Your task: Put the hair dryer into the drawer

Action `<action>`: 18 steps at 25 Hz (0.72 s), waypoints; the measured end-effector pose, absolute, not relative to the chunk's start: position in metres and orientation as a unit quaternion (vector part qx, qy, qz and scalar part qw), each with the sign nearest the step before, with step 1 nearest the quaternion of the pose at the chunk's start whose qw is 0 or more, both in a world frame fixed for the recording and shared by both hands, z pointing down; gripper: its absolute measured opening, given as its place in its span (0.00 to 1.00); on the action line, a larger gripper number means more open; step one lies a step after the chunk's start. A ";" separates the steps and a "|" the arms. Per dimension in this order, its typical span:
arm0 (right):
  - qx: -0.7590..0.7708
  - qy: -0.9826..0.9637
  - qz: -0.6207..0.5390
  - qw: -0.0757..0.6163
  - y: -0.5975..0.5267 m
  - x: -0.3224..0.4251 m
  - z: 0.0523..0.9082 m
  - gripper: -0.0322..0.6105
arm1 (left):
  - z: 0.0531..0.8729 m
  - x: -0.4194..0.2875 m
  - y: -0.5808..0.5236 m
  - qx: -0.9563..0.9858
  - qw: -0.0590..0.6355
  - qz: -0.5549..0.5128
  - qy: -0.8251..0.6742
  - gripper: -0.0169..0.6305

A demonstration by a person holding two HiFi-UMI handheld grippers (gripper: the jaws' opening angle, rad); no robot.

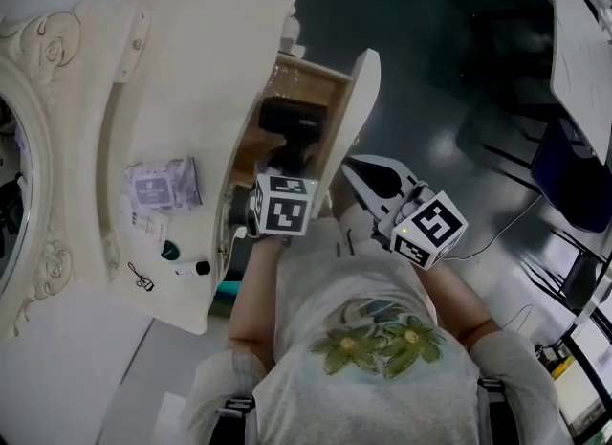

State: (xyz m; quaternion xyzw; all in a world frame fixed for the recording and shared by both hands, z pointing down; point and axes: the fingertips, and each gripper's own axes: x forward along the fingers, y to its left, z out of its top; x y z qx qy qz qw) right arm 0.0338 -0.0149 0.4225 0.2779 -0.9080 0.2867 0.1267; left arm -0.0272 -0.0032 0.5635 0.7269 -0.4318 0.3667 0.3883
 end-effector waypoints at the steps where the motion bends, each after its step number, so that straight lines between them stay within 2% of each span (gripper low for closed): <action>1: 0.279 -0.908 0.287 0.127 -0.016 0.034 0.424 0.09 | 0.565 -0.027 -0.003 0.726 0.389 0.368 -0.431 0.37; 18: 0.293 -0.898 0.303 0.127 -0.028 0.046 0.442 0.09 | 0.594 -0.023 -0.014 0.715 0.399 0.379 -0.431 0.37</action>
